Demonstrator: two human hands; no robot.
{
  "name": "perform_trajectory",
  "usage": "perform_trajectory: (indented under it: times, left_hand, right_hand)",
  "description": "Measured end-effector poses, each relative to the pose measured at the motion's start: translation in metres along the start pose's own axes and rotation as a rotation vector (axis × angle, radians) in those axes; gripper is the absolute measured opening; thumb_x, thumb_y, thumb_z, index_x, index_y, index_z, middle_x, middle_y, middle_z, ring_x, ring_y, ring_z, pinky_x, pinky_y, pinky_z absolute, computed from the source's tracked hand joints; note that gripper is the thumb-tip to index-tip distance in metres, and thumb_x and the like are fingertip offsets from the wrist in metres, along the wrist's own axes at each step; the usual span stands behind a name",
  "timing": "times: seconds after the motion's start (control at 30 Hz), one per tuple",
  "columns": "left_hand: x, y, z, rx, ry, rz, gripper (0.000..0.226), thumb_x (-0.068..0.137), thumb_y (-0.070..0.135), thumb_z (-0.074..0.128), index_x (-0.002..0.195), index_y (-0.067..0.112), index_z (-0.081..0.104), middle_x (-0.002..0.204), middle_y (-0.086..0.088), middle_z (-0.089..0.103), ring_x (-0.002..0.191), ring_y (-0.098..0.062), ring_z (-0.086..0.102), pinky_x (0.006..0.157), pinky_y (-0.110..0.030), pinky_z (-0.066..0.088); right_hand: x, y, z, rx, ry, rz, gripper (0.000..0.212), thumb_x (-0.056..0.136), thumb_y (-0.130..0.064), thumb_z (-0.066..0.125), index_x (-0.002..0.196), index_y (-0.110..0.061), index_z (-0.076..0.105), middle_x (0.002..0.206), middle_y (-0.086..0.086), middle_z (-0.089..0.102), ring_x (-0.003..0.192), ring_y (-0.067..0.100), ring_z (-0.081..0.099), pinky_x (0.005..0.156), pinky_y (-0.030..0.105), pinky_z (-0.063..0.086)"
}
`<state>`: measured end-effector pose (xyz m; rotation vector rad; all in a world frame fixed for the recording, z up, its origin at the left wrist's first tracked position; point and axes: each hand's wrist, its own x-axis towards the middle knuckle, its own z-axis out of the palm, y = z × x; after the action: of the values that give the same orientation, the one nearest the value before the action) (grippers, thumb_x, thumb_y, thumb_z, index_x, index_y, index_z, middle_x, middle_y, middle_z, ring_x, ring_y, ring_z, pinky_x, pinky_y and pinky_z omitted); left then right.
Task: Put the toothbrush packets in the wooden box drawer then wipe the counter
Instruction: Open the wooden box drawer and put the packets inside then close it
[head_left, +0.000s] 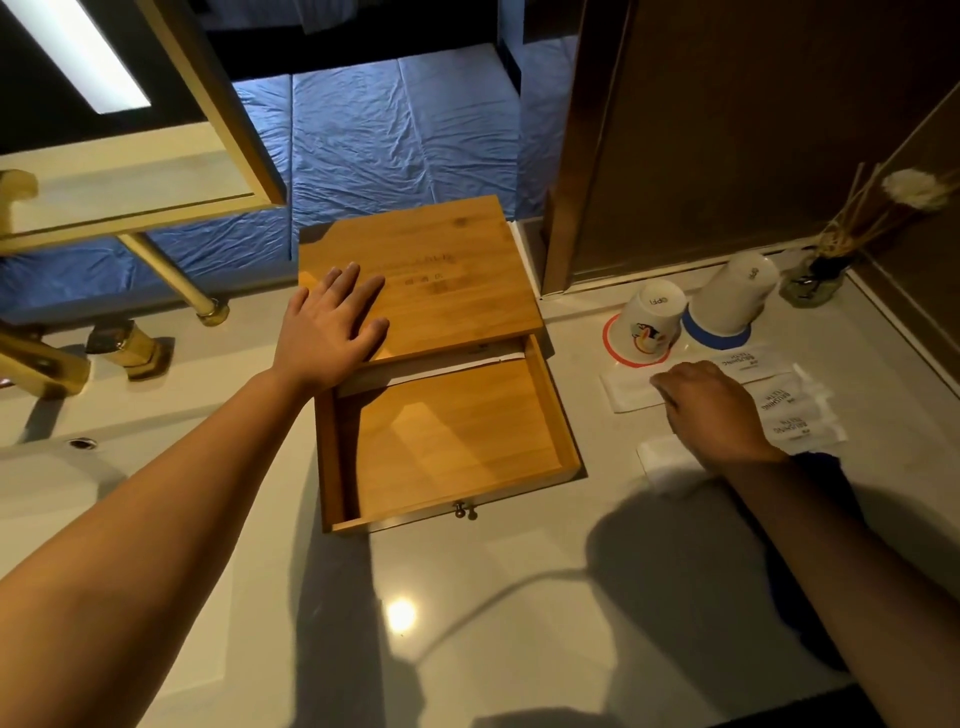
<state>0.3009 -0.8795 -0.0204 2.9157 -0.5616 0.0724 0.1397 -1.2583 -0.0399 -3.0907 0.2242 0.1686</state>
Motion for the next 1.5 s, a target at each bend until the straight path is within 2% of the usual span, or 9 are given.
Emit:
perform_trajectory:
  times: [0.2, 0.4, 0.57, 0.67, 0.83, 1.2, 1.27, 1.33, 1.5]
  left_hand:
    - [0.001, 0.000, -0.001, -0.005, -0.011, -0.004, 0.061, 0.089, 0.056, 0.026, 0.146, 0.035, 0.024, 0.158, -0.004, 0.020, 0.147, -0.022, 0.013, 0.115, -0.046, 0.011]
    - [0.000, 0.000, 0.000, -0.015, -0.007, -0.001, 0.061, 0.089, 0.056, 0.027, 0.146, 0.034, 0.025, 0.158, -0.004, 0.020, 0.147, -0.022, 0.014, 0.115, -0.046, 0.012]
    - [0.000, -0.001, 0.000, -0.022, 0.003, -0.003, 0.062, 0.088, 0.057, 0.026, 0.145, 0.034, 0.026, 0.158, -0.004, 0.021, 0.147, -0.022, 0.014, 0.115, -0.046, 0.012]
    - [-0.001, -0.001, 0.001, -0.030, 0.023, -0.005, 0.068, 0.082, 0.061, 0.021, 0.144, 0.034, 0.029, 0.157, -0.005, 0.024, 0.146, -0.023, 0.017, 0.114, -0.046, 0.014]
    - [-0.002, 0.001, 0.001, -0.015, 0.027, 0.003, 0.063, 0.086, 0.057, 0.027, 0.144, 0.033, 0.030, 0.157, -0.006, 0.025, 0.146, -0.024, 0.018, 0.114, -0.047, 0.015]
    - [0.000, -0.002, 0.004, -0.031, 0.047, 0.027, 0.060, 0.088, 0.054, 0.029, 0.144, 0.032, 0.029, 0.156, -0.006, 0.025, 0.146, -0.024, 0.018, 0.113, -0.046, 0.015]
    - [0.001, -0.003, 0.003, -0.029, 0.046, 0.027, 0.061, 0.087, 0.056, 0.028, 0.144, 0.032, 0.030, 0.156, -0.006, 0.026, 0.146, -0.024, 0.018, 0.113, -0.046, 0.016]
    - [0.001, -0.003, 0.003, -0.031, 0.044, 0.025, 0.061, 0.087, 0.056, 0.028, 0.144, 0.032, 0.030, 0.157, -0.006, 0.025, 0.146, -0.024, 0.018, 0.113, -0.046, 0.016]
    - [0.000, -0.002, 0.004, -0.032, 0.028, 0.018, 0.060, 0.089, 0.055, 0.029, 0.145, 0.034, 0.028, 0.157, -0.004, 0.023, 0.146, -0.023, 0.015, 0.114, -0.046, 0.013]
  right_hand:
    - [0.002, 0.002, -0.004, 0.063, 0.087, -0.081, 0.017, 0.085, -0.009, 0.058, 0.100, -0.010, 0.067, 0.098, 0.013, 0.068, 0.094, 0.028, 0.057, 0.074, 0.036, 0.048]
    - [-0.014, -0.030, -0.039, 0.345, 0.450, -0.057, 0.018, 0.086, -0.009, 0.059, 0.101, -0.001, 0.067, 0.100, 0.021, 0.068, 0.095, 0.035, 0.062, 0.084, 0.037, 0.046]
    - [-0.026, -0.111, -0.080, 0.338, 0.699, -0.546, 0.016, 0.083, -0.013, 0.060, 0.093, -0.003, 0.069, 0.083, 0.014, 0.072, 0.079, 0.024, 0.067, 0.075, 0.025, 0.050]
    - [-0.028, -0.163, -0.086, 0.363, 0.732, -0.742, 0.011, 0.079, -0.010, 0.067, 0.088, -0.003, 0.070, 0.078, 0.012, 0.071, 0.072, 0.023, 0.065, 0.063, 0.028, 0.055]
    - [-0.027, -0.214, -0.061, 0.349, 0.586, -0.901, 0.009, 0.081, -0.006, 0.065, 0.089, -0.006, 0.069, 0.079, 0.010, 0.068, 0.074, 0.022, 0.062, 0.060, 0.029, 0.050]
    - [0.006, -0.232, -0.021, 0.088, 0.159, -0.695, 0.028, 0.052, -0.002, 0.081, 0.073, -0.011, 0.065, 0.075, 0.006, 0.063, 0.070, 0.023, 0.060, 0.047, 0.023, 0.031]
    - [0.006, -0.232, -0.017, 0.081, 0.094, -0.648, 0.024, 0.064, -0.008, 0.078, 0.085, -0.011, 0.067, 0.087, 0.009, 0.065, 0.082, 0.025, 0.061, 0.054, 0.025, 0.039]
    - [0.000, -0.225, -0.016, 0.114, 0.052, -0.580, 0.029, 0.082, -0.018, 0.064, 0.111, -0.013, 0.062, 0.111, 0.015, 0.062, 0.104, 0.031, 0.057, 0.075, 0.037, 0.049]
    - [-0.015, -0.197, -0.021, 0.031, -0.234, -0.390, 0.052, 0.095, -0.048, 0.031, 0.143, -0.032, 0.023, 0.155, 0.011, 0.020, 0.143, 0.034, 0.013, 0.113, 0.049, 0.019]
